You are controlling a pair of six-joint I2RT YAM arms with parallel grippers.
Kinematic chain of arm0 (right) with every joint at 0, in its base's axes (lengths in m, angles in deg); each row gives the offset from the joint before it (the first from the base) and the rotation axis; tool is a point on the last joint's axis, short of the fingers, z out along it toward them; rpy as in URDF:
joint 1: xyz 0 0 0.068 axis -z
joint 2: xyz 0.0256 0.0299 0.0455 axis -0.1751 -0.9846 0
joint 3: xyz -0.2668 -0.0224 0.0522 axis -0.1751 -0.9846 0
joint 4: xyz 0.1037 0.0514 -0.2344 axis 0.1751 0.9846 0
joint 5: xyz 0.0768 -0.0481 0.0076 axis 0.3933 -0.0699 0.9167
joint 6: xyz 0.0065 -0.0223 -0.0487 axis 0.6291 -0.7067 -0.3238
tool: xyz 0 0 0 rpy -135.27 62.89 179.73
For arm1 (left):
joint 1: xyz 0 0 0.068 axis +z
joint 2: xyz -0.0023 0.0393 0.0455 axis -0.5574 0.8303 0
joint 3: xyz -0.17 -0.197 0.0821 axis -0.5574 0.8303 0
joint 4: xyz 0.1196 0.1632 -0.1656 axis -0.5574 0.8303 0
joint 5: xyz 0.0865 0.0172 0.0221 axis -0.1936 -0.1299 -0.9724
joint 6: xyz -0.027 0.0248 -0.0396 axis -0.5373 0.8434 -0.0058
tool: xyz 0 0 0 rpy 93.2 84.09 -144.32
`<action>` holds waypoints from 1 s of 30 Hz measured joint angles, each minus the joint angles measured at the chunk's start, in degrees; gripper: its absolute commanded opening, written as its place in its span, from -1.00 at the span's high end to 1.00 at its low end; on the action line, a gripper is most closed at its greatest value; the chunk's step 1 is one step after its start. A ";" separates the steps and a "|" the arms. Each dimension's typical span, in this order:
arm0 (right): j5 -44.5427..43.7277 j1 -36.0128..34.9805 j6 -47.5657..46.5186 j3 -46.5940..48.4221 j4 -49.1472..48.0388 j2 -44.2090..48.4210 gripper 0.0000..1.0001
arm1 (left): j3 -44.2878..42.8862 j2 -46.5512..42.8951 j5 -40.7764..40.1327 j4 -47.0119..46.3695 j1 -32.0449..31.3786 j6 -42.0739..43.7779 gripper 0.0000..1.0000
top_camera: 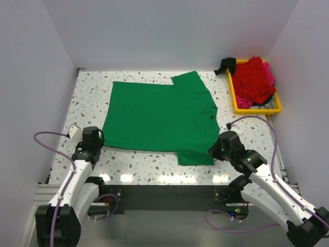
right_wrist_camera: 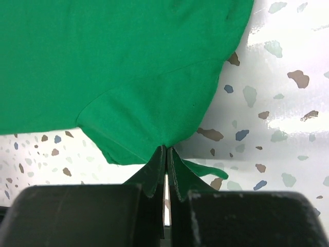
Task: Fold and stack the t-shirts
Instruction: Fold the tshirt
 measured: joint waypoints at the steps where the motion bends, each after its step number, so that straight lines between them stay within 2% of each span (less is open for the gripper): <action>1: 0.00 0.00 -0.15 0.02 -0.09 -0.35 1.00 | -0.04 0.35 0.37 -0.44 0.00 0.17 1.00; 6: -1.29 0.00 -2.47 4.57 -0.52 -10.19 1.00 | -3.34 9.20 2.91 -3.48 0.00 1.42 1.00; 12: -4.66 0.59 -6.97 18.27 -4.22 -29.03 1.00 | -14.51 26.21 5.11 -7.41 -0.02 2.47 1.00; 18: -2.99 4.70 -10.23 28.61 -9.33 -43.91 1.00 | -24.39 38.21 6.34 -9.66 -0.02 2.89 1.00; 24: 0.96 9.97 -11.21 31.23 -11.15 -49.42 1.00 | -30.27 44.92 7.54 -9.68 -0.02 2.82 1.00; 30: 3.28 10.73 -11.39 32.70 -12.81 -50.31 1.00 | -31.36 45.97 8.52 -9.66 -0.02 2.23 1.00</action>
